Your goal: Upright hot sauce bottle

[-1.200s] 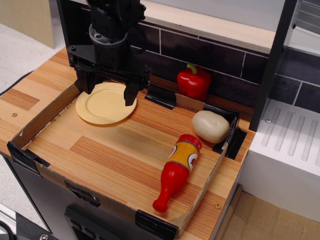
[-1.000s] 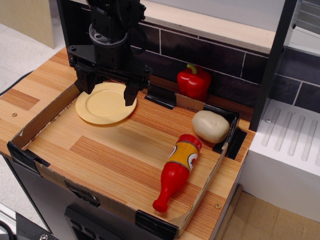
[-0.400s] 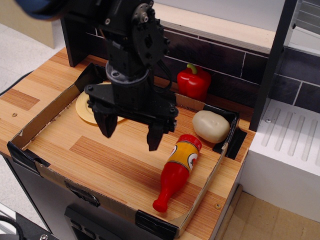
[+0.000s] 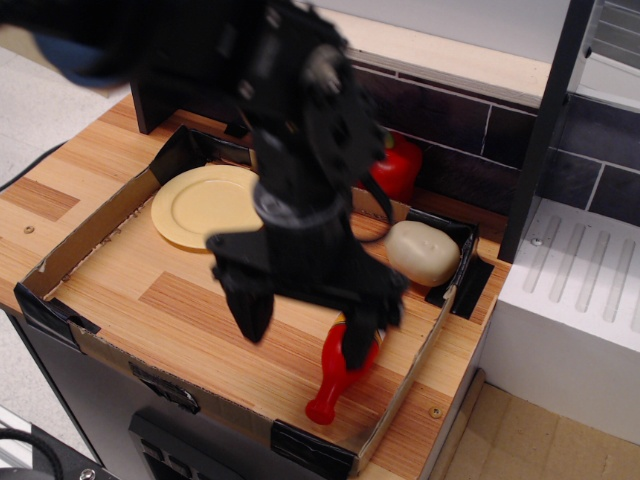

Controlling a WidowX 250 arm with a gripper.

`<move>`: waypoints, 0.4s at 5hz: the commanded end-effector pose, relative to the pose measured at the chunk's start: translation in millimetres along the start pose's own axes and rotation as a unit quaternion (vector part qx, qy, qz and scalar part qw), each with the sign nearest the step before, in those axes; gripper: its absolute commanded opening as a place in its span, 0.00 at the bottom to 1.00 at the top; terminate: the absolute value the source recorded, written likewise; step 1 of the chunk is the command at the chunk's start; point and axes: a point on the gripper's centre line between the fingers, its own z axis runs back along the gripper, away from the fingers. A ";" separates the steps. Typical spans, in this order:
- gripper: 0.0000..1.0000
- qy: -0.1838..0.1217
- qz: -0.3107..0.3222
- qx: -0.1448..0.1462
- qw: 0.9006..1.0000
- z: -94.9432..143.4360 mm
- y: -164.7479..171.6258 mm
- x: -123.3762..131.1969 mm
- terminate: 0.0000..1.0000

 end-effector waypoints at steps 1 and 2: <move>1.00 -0.005 0.000 0.004 1.000 -19.9 -13.5 -7.1 0.00; 1.00 -0.010 -0.001 0.003 1.000 -32.8 -14.8 -10.9 0.00</move>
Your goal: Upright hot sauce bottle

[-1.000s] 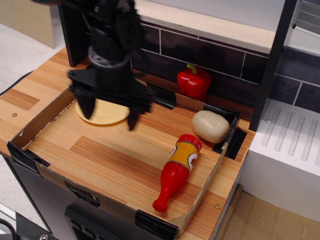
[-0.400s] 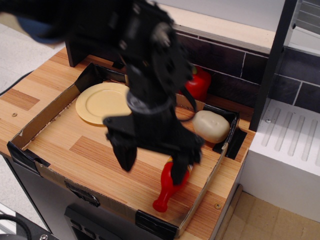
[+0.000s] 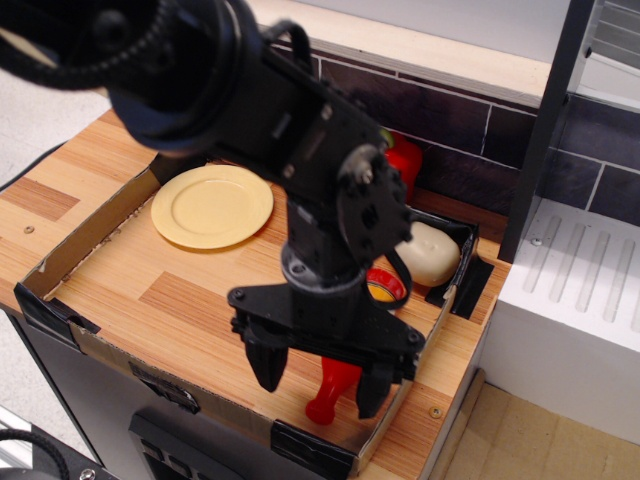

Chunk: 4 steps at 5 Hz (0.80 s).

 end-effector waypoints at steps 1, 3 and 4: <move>1.00 -0.018 -0.003 -0.008 1.000 -12.2 -3.9 -3.3 0.00; 0.00 -0.037 -0.001 -0.020 0.999 -16.2 -4.5 0.2 0.00; 0.00 -0.037 -0.003 -0.023 0.999 -16.8 -4.3 1.9 0.00</move>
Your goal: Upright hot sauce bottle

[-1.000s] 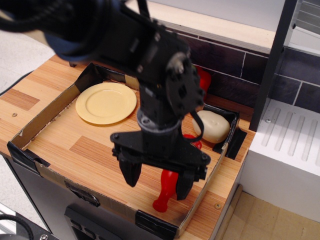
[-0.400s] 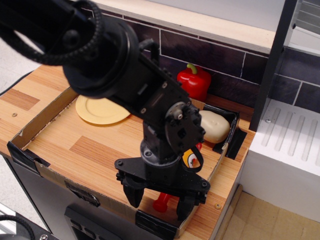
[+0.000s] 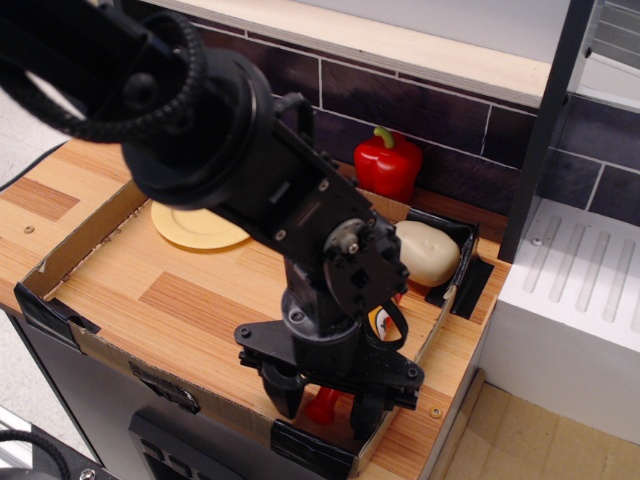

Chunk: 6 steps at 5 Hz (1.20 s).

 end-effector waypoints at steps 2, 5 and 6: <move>0.00 -0.022 0.003 -0.009 1.000 15.0 1.5 4.6 0.00; 0.00 0.169 0.081 -0.030 0.982 75.7 22.3 20.3 0.00; 0.00 0.257 0.100 -0.031 0.961 82.2 33.3 20.4 0.00</move>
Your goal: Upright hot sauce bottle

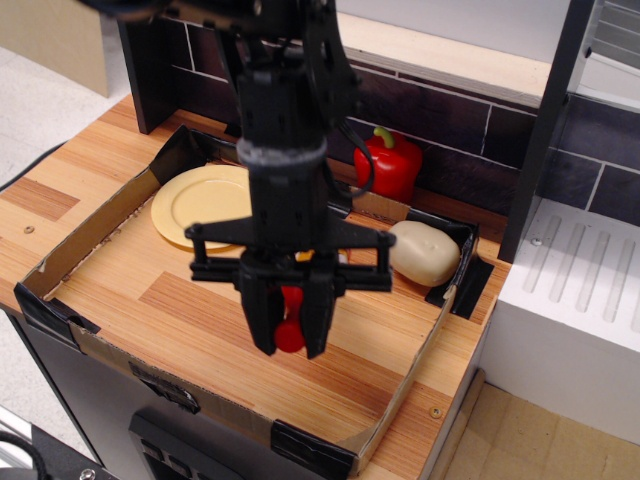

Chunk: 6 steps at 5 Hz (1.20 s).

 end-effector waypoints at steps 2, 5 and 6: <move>0.00 0.186 0.058 -0.057 0.979 36.8 36.2 9.6 0.00; 0.00 0.321 0.162 -0.127 0.925 44.7 73.8 35.5 0.00; 0.00 0.333 0.183 -0.164 0.910 43.1 85.3 47.6 0.00</move>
